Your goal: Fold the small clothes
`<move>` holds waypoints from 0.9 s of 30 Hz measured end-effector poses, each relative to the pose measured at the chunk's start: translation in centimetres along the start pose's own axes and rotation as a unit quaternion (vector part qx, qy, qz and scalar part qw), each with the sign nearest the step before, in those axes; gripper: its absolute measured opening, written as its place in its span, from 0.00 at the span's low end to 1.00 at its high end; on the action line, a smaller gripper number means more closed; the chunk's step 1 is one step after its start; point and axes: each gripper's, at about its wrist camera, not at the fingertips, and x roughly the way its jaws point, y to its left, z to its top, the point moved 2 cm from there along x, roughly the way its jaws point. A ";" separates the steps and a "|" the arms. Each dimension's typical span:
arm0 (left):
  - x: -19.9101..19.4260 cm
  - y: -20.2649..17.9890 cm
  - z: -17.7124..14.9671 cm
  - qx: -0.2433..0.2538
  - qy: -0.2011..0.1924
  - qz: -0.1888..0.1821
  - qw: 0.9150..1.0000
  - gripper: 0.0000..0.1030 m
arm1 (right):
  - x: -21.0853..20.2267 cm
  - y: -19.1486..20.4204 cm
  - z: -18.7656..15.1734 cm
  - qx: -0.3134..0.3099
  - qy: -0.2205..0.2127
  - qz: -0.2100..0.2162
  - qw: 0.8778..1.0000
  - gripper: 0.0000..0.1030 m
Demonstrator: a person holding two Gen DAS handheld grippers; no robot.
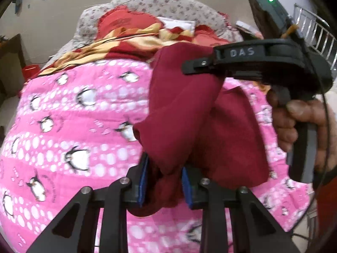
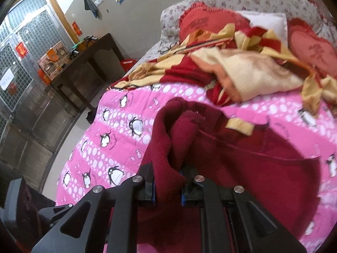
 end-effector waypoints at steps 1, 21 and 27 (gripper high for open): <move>-0.2 -0.9 0.3 0.002 -0.001 -0.013 1.000 0.28 | -0.8 -0.3 0.1 -0.005 -0.005 -0.006 1.000 0.29; 6.9 -16.7 -0.7 0.092 0.084 -0.148 0.981 0.39 | -4.4 -17.8 -6.2 0.093 -0.006 -0.150 0.984 0.36; 1.9 -12.1 0.3 0.115 0.021 -0.100 0.988 0.65 | -9.0 -16.3 -7.7 0.102 -0.025 -0.146 0.984 0.49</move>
